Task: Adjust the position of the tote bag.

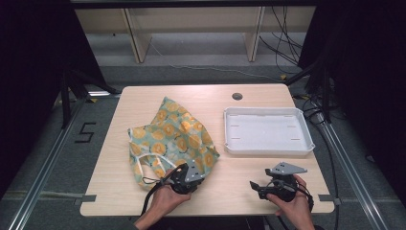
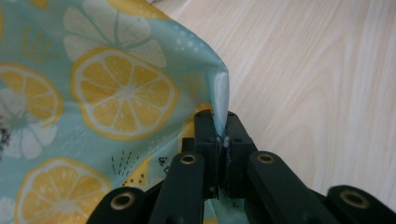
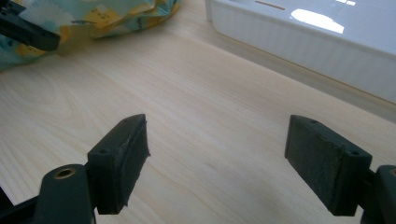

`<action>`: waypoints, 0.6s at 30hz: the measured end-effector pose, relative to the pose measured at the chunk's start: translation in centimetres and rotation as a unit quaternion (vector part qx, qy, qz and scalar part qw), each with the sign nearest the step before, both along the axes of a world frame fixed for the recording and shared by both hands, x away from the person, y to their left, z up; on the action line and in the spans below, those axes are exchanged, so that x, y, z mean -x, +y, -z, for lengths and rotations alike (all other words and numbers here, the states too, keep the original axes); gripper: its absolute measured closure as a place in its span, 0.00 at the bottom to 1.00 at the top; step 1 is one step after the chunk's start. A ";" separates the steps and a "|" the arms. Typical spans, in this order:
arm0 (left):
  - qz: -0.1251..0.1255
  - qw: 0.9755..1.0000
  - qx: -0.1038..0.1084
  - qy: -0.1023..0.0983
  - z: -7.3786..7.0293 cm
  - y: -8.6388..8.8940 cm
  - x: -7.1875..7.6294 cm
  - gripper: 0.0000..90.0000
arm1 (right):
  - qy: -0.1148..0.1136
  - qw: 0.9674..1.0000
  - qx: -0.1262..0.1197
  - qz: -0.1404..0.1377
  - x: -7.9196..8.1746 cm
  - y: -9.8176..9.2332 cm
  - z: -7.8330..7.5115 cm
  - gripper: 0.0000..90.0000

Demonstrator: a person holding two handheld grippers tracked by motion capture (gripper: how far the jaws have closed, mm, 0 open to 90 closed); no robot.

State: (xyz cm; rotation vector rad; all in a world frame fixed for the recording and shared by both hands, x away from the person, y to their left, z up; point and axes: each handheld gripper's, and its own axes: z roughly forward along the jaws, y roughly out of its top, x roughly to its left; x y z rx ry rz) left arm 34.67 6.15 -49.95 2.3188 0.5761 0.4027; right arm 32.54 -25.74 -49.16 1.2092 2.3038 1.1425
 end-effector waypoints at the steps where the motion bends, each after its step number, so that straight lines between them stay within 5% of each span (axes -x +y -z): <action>1: -0.002 1.000 0.002 -0.002 0.0 -0.2 0.0 0.96 | 0.000 1.000 0.002 -0.001 0.0 0.0 0.0 0.25; 5: 0.002 1.000 0.017 0.005 0.0 -0.9 0.1 0.89 | 0.002 1.000 0.004 -0.004 0.0 0.1 0.0 0.25; 6: 0.004 1.000 0.015 0.012 -0.2 -0.8 0.2 0.77 | 0.004 1.000 -0.003 -0.001 0.0 0.2 0.0 0.25; 7: 0.002 1.000 0.026 0.016 -0.4 -0.6 0.4 0.77 | 0.004 1.000 -0.003 -0.001 0.0 0.2 0.0 0.25; 9: -0.001 0.999 0.036 0.023 -1.3 0.3 0.8 0.60 | 0.002 1.000 -0.004 -0.002 0.1 0.2 0.0 0.25; 12: -0.012 0.998 0.057 0.028 -3.5 2.5 1.2 0.44 | 0.007 1.000 0.000 -0.002 0.1 0.2 0.0 0.25; 18: -0.078 0.994 0.072 -0.004 -6.8 8.5 -0.5 0.43 | -0.002 1.000 0.010 -0.010 -0.1 0.2 0.1 0.25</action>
